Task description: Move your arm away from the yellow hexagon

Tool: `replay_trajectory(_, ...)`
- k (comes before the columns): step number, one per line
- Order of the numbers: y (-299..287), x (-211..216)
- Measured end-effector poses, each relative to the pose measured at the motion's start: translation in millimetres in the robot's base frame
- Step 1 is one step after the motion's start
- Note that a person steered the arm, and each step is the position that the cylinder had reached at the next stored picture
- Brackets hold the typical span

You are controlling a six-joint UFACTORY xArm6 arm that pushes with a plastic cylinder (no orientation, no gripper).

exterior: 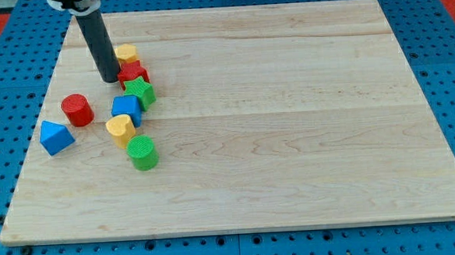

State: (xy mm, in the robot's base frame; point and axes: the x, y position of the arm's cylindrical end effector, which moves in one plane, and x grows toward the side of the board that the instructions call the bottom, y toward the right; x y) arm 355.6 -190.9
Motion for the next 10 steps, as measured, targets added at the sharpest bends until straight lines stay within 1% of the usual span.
replay_trajectory(1,-30,-2)
replay_trajectory(2,-30,-20)
replay_trajectory(3,-11,-35)
replay_trajectory(4,8,-35)
replay_trajectory(5,0,-46)
replay_trajectory(6,-7,-35)
replay_trajectory(7,-10,14)
replay_trajectory(10,-10,82)
